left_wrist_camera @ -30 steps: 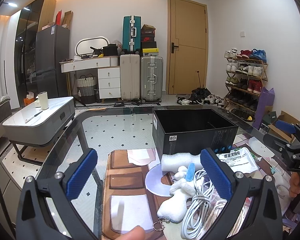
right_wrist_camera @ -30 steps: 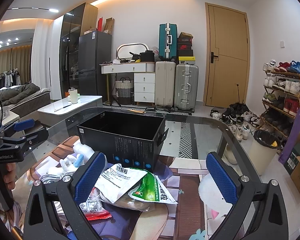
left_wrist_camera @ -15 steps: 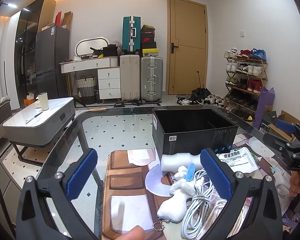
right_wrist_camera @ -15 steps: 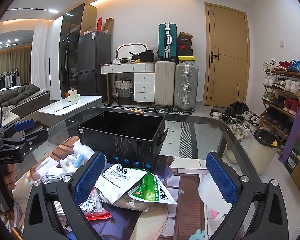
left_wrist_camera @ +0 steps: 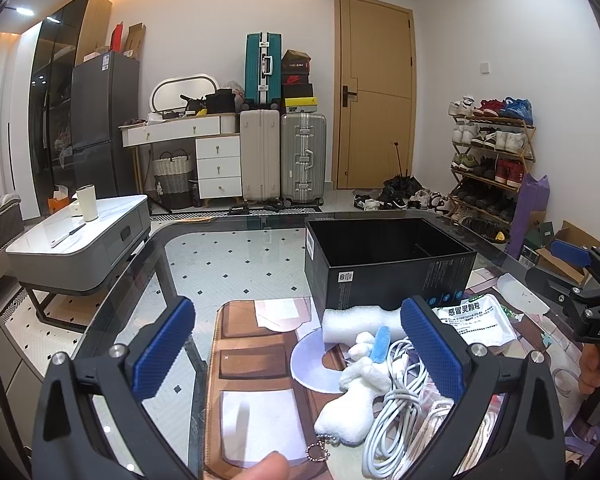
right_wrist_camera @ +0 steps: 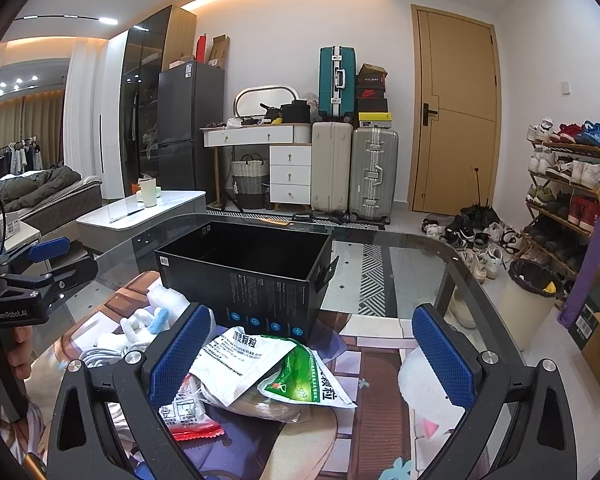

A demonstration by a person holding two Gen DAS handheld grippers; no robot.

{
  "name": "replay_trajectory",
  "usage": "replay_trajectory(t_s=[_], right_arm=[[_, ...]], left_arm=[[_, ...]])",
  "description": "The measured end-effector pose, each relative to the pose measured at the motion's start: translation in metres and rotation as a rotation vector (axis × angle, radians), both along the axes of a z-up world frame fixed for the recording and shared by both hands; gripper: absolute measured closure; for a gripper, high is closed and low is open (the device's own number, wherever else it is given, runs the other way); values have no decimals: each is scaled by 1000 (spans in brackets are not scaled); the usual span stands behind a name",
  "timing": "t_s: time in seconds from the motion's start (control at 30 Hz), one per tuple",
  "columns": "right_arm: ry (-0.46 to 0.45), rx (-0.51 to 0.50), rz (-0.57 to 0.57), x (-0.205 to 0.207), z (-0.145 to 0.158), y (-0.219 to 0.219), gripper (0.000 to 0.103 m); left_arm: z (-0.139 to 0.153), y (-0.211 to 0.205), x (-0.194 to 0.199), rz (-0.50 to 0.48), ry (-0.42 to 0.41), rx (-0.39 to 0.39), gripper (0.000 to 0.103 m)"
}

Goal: Organize soft objects

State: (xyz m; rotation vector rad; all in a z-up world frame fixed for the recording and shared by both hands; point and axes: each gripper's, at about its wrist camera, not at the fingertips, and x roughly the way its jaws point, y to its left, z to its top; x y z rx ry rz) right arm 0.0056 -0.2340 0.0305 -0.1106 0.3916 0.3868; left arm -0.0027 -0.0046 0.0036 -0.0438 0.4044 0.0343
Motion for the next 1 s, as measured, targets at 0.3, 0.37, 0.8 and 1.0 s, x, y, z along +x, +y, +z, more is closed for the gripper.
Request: replay_trajectory(t_s=[0.3, 0.37, 0.8, 1.0], right_arm=[[4, -15, 18, 0, -2, 5, 0], [16, -30, 19, 2, -3, 7, 0], [147, -114, 29, 24, -14, 20, 0], [177, -144, 43, 31, -18, 28, 0]], left_arm=[[-1, 0, 1, -6, 9, -9, 0], [-1, 2, 2, -9, 20, -19, 0], [-15, 11, 18, -18, 164, -54, 0], [-18, 7, 20, -56, 203, -47, 0]])
